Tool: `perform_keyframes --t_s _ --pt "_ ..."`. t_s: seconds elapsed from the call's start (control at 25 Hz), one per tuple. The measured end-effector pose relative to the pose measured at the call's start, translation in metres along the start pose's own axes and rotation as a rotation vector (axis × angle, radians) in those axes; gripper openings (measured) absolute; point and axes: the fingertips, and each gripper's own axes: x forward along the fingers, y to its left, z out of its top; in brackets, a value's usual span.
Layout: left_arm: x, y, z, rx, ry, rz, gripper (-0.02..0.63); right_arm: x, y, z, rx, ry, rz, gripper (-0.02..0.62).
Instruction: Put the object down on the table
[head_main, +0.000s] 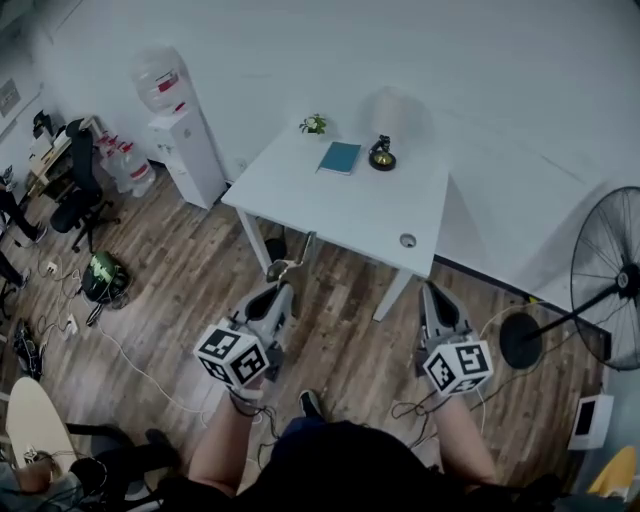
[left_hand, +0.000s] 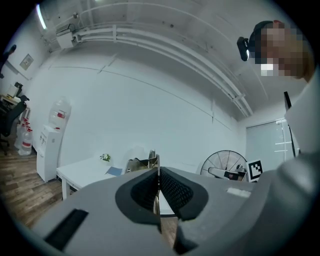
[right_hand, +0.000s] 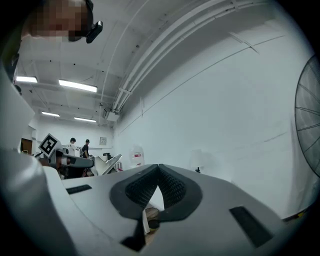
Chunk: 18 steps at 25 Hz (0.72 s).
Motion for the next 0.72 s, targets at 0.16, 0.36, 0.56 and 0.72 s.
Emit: perform_keyframes --t_s 0.16,0.36,0.56,0.72 --pt "-0.006 0.063 0.003 -0.022 0.002 0.006 0.008 0.048 0.032 -0.013 -0.027 0.031 0.003 0.005" --pt "-0.001 0.115 0.003 -0.058 0.013 0.0 0.008 0.093 0.053 -0.024 -0.038 0.071 0.0 0.005" --pt "0.015 0.146 -0.008 -0.093 0.034 -0.01 0.008 0.124 0.052 -0.041 -0.036 0.115 -0.014 0.005" --pt "0.047 0.161 -0.019 -0.111 0.068 -0.019 0.008 0.149 0.033 -0.052 -0.021 0.127 -0.018 0.005"
